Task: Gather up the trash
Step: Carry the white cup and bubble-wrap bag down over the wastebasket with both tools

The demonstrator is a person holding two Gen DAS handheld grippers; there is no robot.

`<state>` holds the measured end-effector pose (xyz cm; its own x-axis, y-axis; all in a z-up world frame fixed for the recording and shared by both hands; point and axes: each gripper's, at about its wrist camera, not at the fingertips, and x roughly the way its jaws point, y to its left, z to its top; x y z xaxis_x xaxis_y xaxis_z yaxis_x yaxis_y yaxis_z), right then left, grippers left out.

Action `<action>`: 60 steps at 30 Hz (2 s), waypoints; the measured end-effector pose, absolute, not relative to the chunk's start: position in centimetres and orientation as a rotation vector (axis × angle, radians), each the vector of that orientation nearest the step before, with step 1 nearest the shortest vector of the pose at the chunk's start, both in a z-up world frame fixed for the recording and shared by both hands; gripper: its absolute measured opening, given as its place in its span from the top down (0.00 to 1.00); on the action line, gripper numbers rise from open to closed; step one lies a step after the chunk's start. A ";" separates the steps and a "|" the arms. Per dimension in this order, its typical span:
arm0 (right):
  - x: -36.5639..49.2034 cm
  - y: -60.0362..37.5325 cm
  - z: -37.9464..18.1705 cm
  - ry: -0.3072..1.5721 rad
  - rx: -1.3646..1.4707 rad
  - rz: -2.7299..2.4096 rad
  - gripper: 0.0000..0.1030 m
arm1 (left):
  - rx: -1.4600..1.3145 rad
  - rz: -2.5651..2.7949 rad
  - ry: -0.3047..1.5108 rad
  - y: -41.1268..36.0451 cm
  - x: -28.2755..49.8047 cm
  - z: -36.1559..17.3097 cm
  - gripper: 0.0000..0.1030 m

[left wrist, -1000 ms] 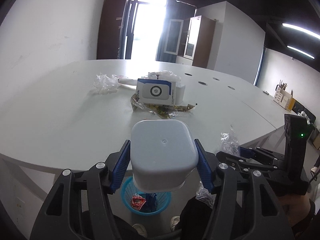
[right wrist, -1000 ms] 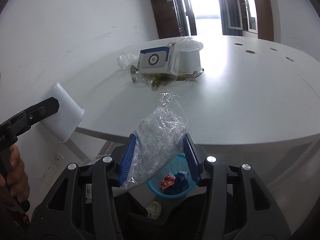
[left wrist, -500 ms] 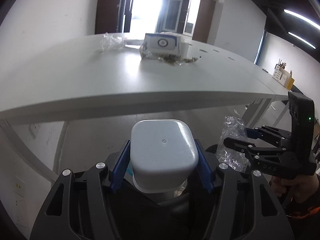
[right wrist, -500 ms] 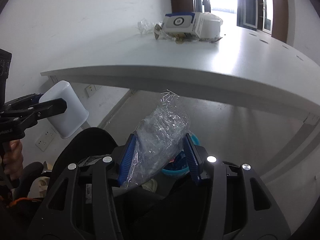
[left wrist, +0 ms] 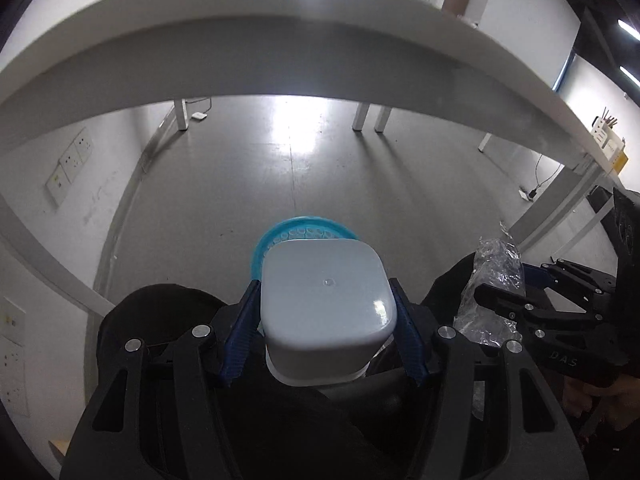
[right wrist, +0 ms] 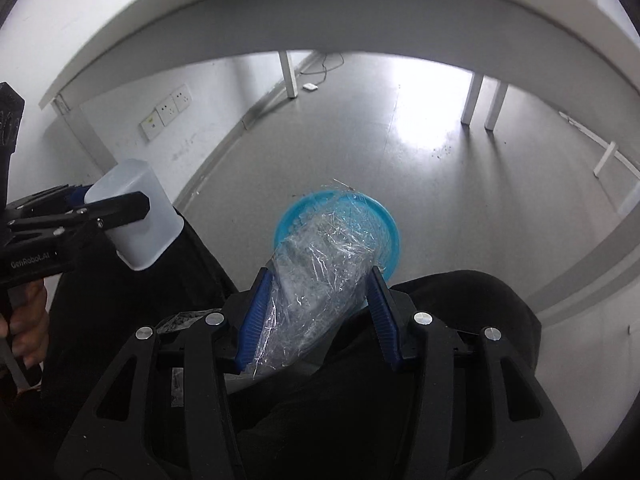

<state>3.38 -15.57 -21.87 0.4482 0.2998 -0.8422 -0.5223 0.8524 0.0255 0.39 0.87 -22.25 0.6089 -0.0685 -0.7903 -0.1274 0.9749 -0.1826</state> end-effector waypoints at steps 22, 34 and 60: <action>14.6 -12.2 -31.7 1.236 -0.229 0.358 0.56 | -0.321 0.155 1.152 3.7 11.7 -32.6 0.41; 19.7 -10.4 -35.9 1.285 -0.290 0.328 0.56 | -0.428 0.166 1.189 5.4 15.4 -35.7 0.41; 28.2 -10.3 -46.8 1.536 -0.229 0.235 0.55 | -0.567 0.186 1.306 6.9 22.5 -42.1 0.41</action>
<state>28.18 -10.28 -46.81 0.0211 0.0074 -0.9998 -0.2923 0.9563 0.0009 22.54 6.92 -42.10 0.2691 -0.1828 -0.9456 -0.4391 0.8506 -0.2894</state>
